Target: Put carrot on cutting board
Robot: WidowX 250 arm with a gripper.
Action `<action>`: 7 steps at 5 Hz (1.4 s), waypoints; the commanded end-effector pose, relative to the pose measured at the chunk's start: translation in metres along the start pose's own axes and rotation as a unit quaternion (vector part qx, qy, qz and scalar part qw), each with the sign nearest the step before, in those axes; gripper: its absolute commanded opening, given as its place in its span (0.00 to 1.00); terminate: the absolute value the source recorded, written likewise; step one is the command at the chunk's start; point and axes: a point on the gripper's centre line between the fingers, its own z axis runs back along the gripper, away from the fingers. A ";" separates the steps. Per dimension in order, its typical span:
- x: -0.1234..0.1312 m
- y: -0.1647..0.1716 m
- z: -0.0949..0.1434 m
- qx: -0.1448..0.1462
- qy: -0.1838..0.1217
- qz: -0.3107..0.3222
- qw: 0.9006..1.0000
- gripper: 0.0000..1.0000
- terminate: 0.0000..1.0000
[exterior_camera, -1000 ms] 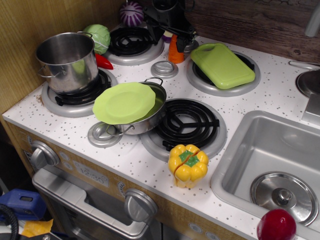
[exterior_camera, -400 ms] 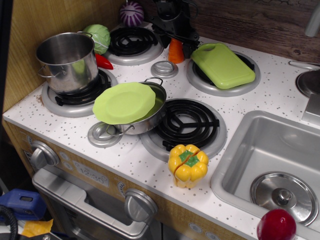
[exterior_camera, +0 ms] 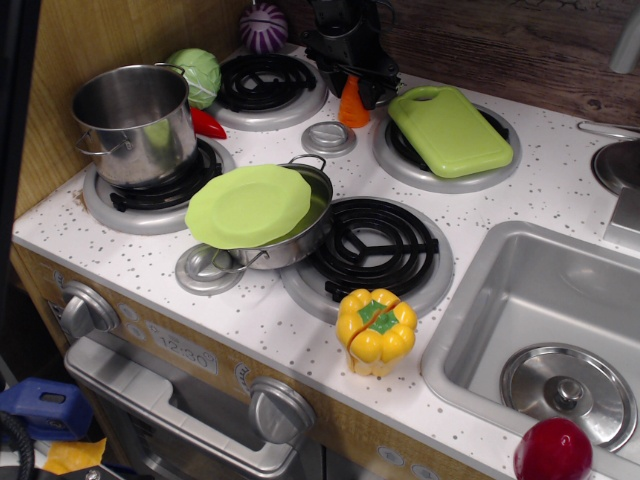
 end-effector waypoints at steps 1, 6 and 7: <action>0.022 0.007 0.045 0.034 -0.022 0.001 0.999 0.00 0.00; 0.049 -0.074 0.085 0.037 -0.024 0.069 0.997 0.00 0.00; 0.047 -0.085 0.086 0.025 -0.032 0.088 0.995 0.00 0.00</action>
